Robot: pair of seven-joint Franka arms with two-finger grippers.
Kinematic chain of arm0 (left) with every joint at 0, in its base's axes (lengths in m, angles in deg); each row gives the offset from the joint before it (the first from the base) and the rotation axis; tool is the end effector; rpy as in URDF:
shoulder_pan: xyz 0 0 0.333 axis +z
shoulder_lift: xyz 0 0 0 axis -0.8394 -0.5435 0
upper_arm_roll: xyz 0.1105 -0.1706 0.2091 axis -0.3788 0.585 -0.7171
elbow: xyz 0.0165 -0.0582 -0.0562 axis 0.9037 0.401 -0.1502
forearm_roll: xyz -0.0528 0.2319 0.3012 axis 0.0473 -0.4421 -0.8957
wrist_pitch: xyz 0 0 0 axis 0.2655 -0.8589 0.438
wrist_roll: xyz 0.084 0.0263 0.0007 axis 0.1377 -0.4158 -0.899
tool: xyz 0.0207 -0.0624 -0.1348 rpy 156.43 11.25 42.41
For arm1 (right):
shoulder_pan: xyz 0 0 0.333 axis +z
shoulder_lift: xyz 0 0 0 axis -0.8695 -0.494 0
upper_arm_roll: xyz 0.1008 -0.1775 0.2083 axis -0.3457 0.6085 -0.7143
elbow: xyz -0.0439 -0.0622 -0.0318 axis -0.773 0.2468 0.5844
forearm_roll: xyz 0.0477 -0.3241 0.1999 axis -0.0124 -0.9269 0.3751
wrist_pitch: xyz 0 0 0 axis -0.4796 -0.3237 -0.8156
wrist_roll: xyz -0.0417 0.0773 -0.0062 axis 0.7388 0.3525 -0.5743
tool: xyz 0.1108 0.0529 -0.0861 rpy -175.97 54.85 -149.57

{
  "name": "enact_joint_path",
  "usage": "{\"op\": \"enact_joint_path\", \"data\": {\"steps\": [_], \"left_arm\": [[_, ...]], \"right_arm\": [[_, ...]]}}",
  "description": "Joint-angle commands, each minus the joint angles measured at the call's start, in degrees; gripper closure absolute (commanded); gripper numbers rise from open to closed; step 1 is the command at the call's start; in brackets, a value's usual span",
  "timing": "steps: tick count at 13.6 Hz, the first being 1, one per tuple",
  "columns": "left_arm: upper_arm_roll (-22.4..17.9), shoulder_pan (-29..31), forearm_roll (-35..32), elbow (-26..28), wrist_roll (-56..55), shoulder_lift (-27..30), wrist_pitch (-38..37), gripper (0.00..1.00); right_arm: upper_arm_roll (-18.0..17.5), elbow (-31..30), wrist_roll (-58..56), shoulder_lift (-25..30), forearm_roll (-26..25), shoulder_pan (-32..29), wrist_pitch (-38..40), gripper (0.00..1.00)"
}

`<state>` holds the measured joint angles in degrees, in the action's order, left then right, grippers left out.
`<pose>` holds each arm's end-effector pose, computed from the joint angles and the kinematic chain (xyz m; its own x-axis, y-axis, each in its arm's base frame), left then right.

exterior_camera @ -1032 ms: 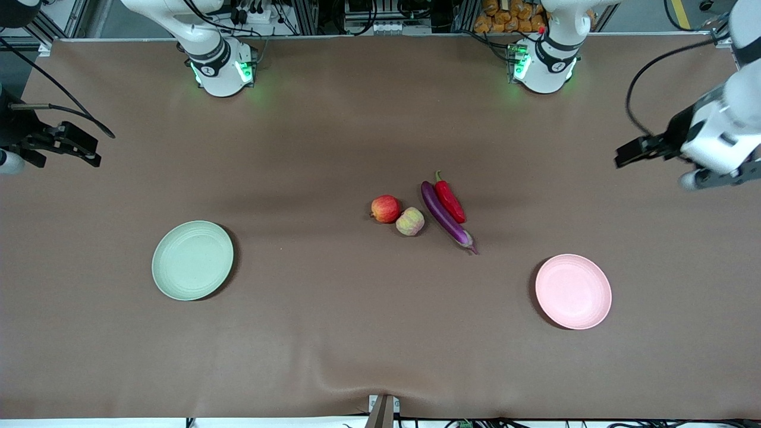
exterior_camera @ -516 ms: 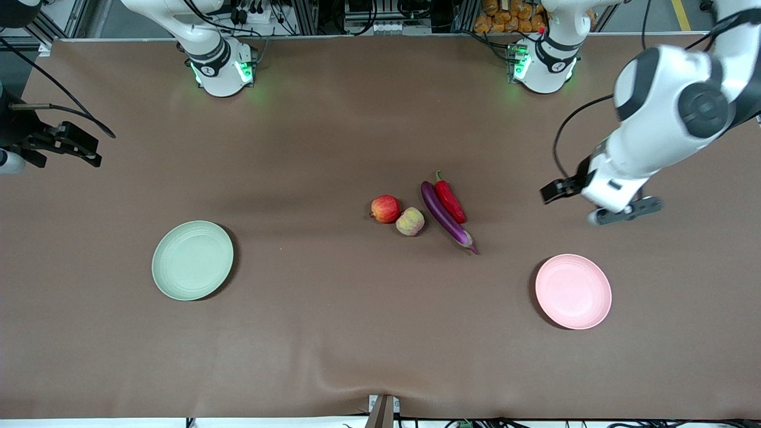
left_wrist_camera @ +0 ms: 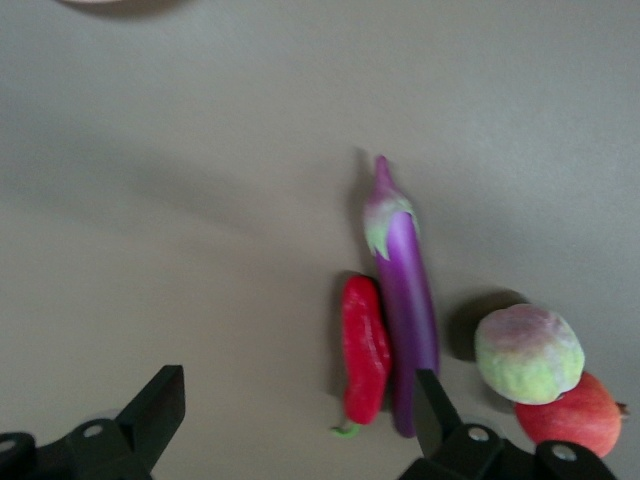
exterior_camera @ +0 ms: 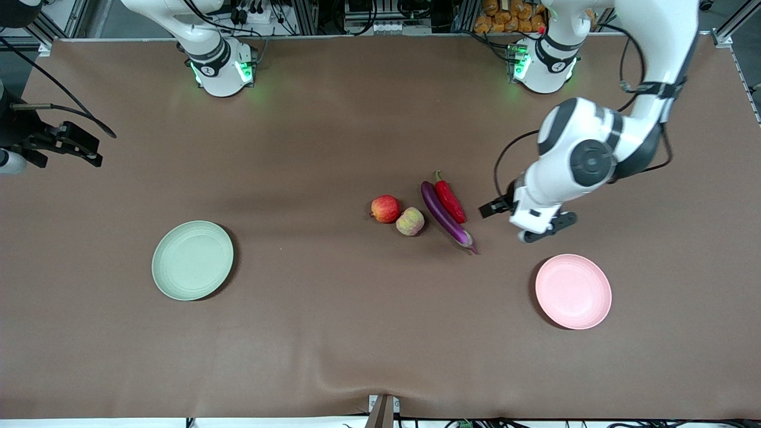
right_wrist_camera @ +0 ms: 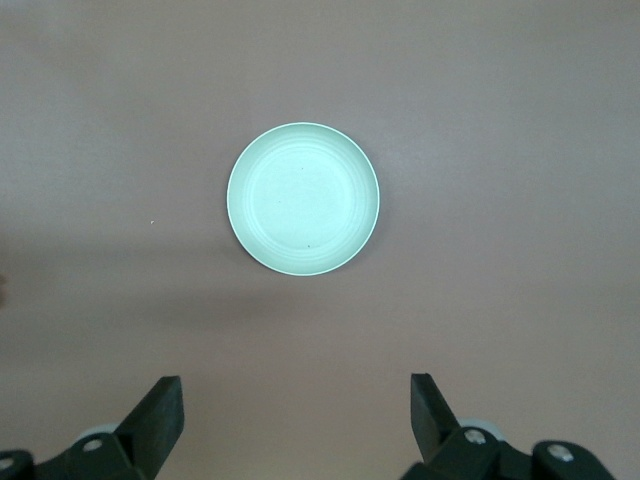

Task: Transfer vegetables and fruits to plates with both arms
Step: 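Move the left gripper down toward the red pepper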

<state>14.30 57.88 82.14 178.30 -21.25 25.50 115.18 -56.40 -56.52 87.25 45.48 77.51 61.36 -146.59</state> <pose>0.5271 -0.2552 0.2740 0.8922 0.4058 -0.1983 0.4199 -0.9070 0.0333 0.5405 0.0023 0.5620 0.9997 0.0246 0.0075 0.0243 -0.9992 0.0311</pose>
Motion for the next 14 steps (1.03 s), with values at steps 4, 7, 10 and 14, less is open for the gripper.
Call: {"op": "enact_joint_path", "data": {"steps": [4,7,10,14], "left_arm": [[-0.2,-5.0,-0.2,4.2,-8.3,-2.7,8.9,0.0],[-0.1,-5.6,-0.2,11.3,-9.6,-2.8,18.4,0.0],[-0.1,-5.7,-0.2,14.9,-9.9,-2.8,22.2,0.01],[-0.2,-7.8,-0.2,15.9,-12.7,-3.7,24.4,0.07]], "right_arm": [[-0.1,0.8,-0.1,-0.3,0.2,0.4,0.2,0.0],[-0.1,0.8,-0.1,-0.4,0.2,0.4,0.0,0.0],[-0.1,0.8,-0.1,-0.4,0.2,0.4,0.0,0.0],[-0.1,0.7,-0.1,-0.4,0.2,0.4,0.0,0.0]]}}
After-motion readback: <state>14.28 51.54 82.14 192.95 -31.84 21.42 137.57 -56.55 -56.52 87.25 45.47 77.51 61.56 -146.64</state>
